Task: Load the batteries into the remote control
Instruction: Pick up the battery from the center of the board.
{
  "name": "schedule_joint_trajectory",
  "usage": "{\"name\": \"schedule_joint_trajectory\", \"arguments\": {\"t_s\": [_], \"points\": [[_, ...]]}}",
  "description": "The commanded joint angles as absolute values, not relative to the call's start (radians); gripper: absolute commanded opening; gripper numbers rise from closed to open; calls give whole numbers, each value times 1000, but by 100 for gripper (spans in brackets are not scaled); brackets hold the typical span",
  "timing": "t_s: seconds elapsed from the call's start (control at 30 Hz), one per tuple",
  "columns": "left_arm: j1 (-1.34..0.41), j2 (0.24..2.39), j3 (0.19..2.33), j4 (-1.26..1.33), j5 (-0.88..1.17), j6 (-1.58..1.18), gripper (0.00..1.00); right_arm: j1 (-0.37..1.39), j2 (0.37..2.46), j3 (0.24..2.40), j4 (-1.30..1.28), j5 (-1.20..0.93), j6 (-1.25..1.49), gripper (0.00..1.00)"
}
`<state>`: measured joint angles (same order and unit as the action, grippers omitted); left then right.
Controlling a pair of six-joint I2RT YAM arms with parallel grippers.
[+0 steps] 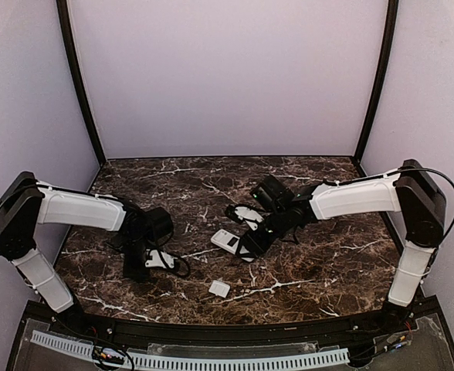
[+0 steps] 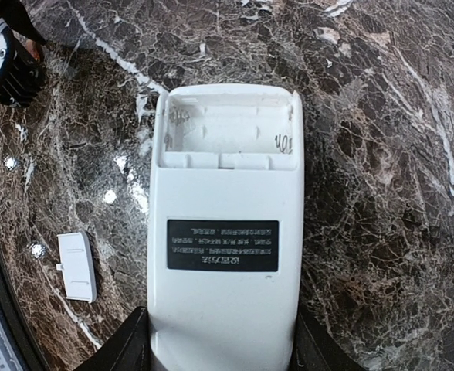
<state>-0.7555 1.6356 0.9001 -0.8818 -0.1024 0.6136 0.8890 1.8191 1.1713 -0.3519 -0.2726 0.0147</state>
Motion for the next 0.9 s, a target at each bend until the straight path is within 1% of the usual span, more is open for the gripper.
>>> {"name": "schedule_joint_trajectory", "arguments": {"t_s": [0.0,0.1,0.23,0.3,0.5,0.63,0.67,0.77,0.87], "points": [[-760,1676,910,-840,-73,589,21,889,1804,1166,-330,-292,12,0],[-762,1677,925,-829,-54,567,12,893,1811,1168,-338,-283,9,0],[-762,1660,947,-815,-33,541,3,907,1809,1163,-344,-257,8,0],[-762,1634,960,-792,-32,521,1,914,1812,1167,-352,-242,8,0],[-755,1479,964,-587,-60,395,0,960,1832,1224,-426,-186,5,0],[-755,1396,947,-404,-27,244,0,971,1831,1226,-431,-177,5,0],[-754,1383,938,-324,7,172,0,974,1832,1224,-430,-171,5,0],[-754,1403,918,-219,83,61,0,987,1838,1226,-427,-144,5,0],[-758,1468,917,-133,144,-45,0,1004,1847,1240,-438,-115,6,0]]}}
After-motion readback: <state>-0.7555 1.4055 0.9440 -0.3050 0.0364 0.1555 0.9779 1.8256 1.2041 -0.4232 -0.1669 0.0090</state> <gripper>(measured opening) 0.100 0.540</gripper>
